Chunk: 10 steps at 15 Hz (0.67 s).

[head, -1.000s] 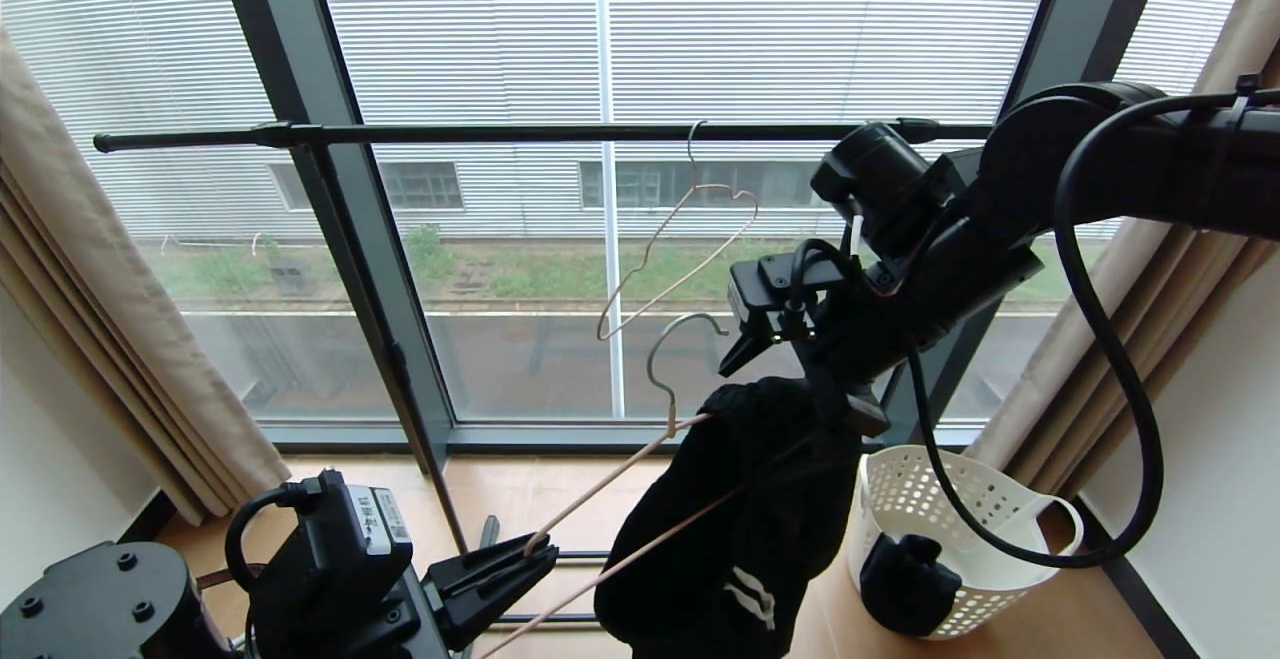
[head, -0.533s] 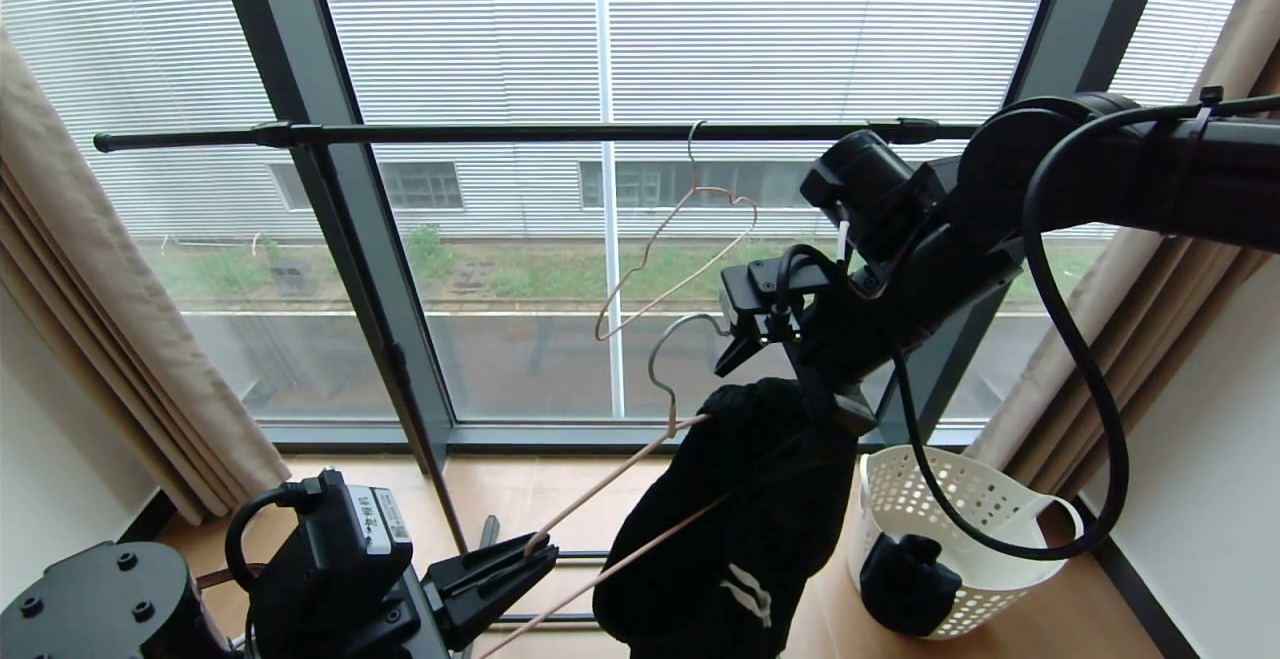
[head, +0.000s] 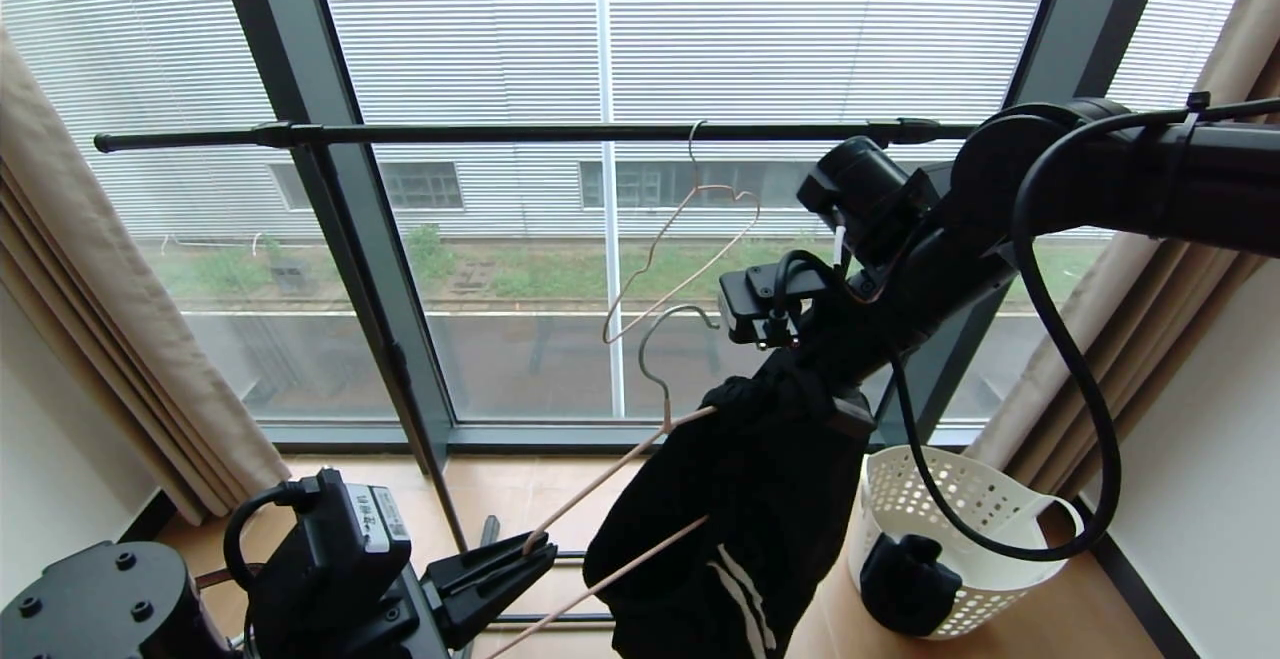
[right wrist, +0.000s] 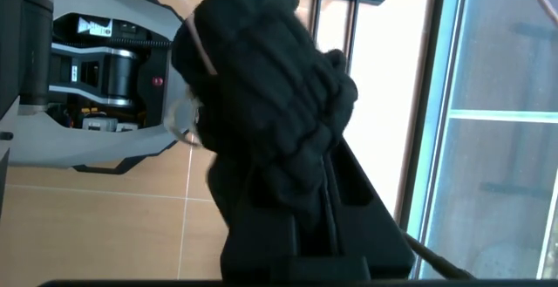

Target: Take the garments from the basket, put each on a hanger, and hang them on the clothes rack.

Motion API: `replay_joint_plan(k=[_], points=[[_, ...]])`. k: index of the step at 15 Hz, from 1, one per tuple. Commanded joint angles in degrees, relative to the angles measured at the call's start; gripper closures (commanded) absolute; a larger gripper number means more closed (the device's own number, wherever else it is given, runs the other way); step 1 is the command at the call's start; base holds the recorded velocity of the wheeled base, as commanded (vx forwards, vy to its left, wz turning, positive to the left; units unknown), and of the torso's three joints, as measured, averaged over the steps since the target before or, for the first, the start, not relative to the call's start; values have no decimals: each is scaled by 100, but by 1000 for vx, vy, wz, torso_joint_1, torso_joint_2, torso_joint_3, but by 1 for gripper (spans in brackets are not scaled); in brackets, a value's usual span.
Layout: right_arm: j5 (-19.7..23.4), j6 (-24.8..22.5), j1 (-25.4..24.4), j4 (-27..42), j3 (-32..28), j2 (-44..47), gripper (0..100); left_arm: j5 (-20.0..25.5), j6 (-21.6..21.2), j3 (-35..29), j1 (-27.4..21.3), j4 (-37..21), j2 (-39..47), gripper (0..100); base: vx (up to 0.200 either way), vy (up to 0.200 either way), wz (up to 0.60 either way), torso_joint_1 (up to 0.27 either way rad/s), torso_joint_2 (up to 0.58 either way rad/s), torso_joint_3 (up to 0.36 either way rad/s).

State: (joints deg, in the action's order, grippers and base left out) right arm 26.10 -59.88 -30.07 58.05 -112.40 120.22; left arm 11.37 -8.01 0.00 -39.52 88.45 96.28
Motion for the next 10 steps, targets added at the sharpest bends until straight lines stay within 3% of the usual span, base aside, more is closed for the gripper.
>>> replay_joint_plan(k=[1,6,7,10], points=[[9,3,2,13,16,-34,100,-12,-8,0,6,-4,13,100,0,0,0,0,0,0],[18,3,37,48,130,-219,100,-135,1,0,32,-4,31,100,0,0,0,0,0,0],[18,3,37,40,174,-245,100,-171,1,0,41,-4,40,0,0,0,0,0,0,0],[36,11,125,40,350,-561,100,-197,10,0,41,40,5,0,0,0,0,0,0,0]])
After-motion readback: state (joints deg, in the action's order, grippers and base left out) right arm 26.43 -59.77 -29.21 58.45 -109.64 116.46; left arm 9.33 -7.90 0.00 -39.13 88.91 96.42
